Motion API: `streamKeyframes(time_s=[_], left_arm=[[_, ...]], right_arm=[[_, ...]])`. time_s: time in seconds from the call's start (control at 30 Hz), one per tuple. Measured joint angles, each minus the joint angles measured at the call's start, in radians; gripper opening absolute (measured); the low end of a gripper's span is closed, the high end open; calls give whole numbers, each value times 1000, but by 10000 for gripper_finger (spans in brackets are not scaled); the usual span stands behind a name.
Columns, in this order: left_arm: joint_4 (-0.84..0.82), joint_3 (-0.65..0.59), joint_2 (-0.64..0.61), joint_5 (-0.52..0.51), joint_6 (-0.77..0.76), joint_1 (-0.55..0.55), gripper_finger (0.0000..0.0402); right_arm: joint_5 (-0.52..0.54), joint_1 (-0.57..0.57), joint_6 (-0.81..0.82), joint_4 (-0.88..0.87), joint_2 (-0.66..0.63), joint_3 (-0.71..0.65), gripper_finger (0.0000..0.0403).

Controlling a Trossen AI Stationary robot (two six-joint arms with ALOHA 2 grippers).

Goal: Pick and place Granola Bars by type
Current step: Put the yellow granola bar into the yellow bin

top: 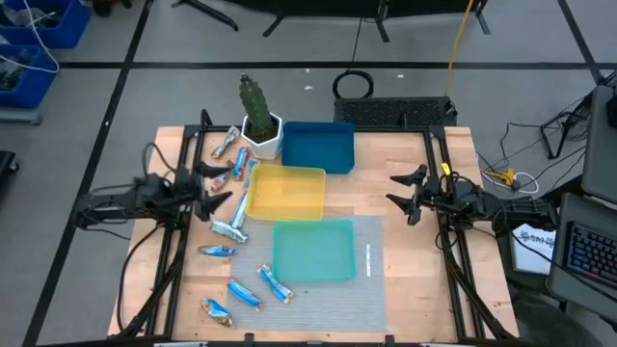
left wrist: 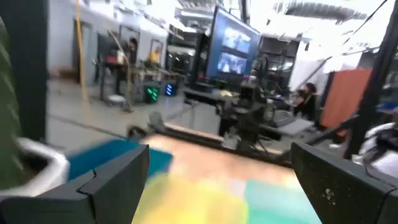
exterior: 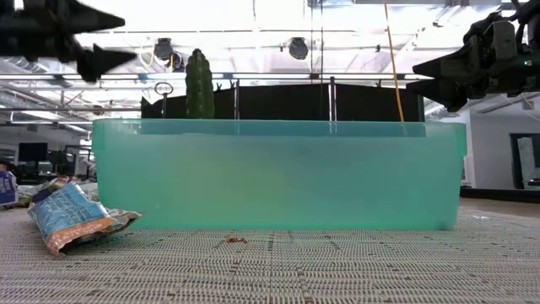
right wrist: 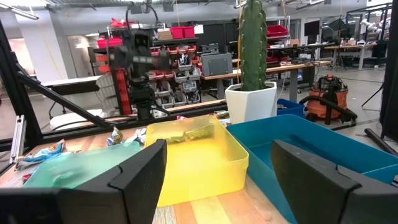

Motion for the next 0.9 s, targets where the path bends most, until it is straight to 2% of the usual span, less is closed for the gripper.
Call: streamKeyframes(time_s=[0.1, 0.3, 0.47, 0.63, 0.77, 0.9], left_arm=[[-118, 152, 64, -35, 85, 0, 392], [-346, 484, 280, -39, 129, 0, 392], [-430, 705, 449, -35, 191, 0, 392], [-422, 848, 585, -35, 243, 0, 392], [-416, 923, 695, -37, 270, 0, 392], [-423, 980, 801, 4, 285, 0, 392]], right_arm=[[0, 0, 0, 0, 0, 0, 279], [0, 0, 0, 0, 0, 0, 279], [0, 0, 0, 0, 0, 0, 279], [0, 0, 0, 0, 1, 0, 279], [0, 0, 0, 0, 1, 0, 279], [0, 0, 0, 0, 1, 0, 279]])
